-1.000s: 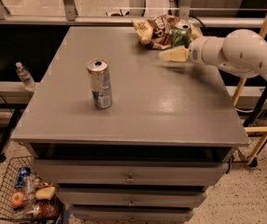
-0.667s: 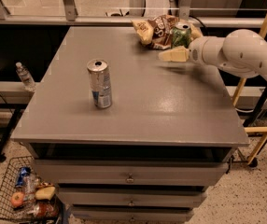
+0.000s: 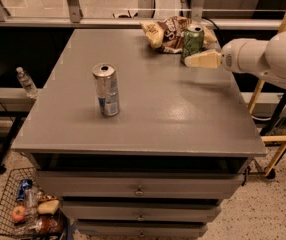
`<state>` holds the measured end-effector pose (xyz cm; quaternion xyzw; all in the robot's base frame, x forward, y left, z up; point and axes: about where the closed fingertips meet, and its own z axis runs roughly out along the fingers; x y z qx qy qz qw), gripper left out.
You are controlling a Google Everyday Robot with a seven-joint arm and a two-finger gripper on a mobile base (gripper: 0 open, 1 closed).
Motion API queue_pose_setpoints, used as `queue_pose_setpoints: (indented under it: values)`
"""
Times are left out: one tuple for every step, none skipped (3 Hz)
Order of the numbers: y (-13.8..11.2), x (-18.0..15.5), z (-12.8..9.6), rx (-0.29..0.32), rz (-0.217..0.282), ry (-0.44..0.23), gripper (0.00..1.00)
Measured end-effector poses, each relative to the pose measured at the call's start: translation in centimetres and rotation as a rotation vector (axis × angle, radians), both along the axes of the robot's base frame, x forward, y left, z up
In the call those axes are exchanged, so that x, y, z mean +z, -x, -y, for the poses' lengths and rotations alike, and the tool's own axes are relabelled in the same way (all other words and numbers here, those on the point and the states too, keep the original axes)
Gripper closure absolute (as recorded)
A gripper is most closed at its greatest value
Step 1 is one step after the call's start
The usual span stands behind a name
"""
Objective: Move green can near brown chip bag
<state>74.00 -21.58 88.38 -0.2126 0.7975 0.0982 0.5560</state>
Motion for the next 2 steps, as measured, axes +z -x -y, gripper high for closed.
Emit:
queue_pose_setpoints:
  values:
    - [3.4, 0.3, 2.0, -0.039, -0.015, -0.002, 0.00]
    - [5.6, -0.7, 3.3, -0.049, -0.050, -0.010, 0.00]
